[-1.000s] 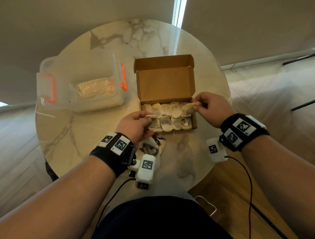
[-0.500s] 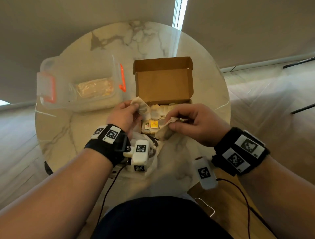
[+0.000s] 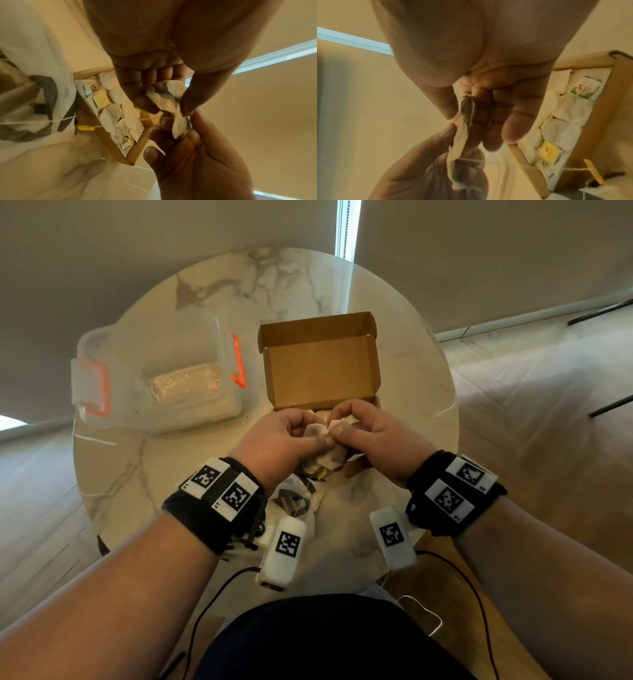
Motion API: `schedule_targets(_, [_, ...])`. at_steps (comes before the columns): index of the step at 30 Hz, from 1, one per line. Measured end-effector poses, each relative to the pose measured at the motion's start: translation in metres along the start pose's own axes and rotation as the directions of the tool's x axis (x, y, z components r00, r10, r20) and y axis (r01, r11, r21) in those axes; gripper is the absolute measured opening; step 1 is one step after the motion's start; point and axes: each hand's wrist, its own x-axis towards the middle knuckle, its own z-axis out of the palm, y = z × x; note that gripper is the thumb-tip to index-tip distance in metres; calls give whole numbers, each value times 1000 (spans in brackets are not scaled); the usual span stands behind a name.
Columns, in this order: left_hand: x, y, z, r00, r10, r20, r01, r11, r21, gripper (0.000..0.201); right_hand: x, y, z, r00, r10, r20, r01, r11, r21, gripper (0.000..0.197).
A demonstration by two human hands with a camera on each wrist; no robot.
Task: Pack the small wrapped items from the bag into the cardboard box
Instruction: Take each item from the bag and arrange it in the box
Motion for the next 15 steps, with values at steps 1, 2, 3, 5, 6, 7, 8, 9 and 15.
schedule_targets(1, [0, 0, -1, 1000, -9, -4, 9, 1000, -10, 18, 1, 4, 0, 1000, -1, -4, 1, 1000, 7, 17])
schedule_targets(2, [-1, 0, -1, 1000, -21, -11, 20, 999, -42, 16, 1, 6, 0, 1000, 2, 3, -2, 1000, 24, 23])
schedule_targets(3, [-1, 0, -2, 999, -33, -19, 31, 994, -102, 15, 2, 9, -1, 1000, 8, 24, -9, 999, 38, 29])
schedule_targets(5, [2, 0, -3, 997, -65, -37, 52, 959, -279, 12, 2, 15, -1, 995, 17, 103, -18, 1000, 13, 39])
schedule_targets(6, [4, 0, -4, 995, -79, -54, 55, 936, -349, 9, 1, 17, 0, 990, 17, 142, -13, 1000, -26, 38])
schedule_targets(7, [7, -1, -5, 993, -91, -78, 54, 917, -395, 8, 0, 20, 0, 986, 12, 169, 0, 997, -72, 33])
schedule_targets(8, [10, -2, -7, 989, -103, -101, 50, 901, -430, 8, -2, 22, 0, 984, 5, 177, 16, 993, -116, 26])
schedule_targets(9, [12, -4, -10, 986, -114, -125, 44, 887, -460, 7, -3, 24, -1, 986, -6, 170, 32, 988, -149, 19])
schedule_targets(15, [27, -15, -29, 952, -184, -246, 22, 840, -542, 19, -9, 30, -19, 998, -18, 55, 35, 949, -313, 12])
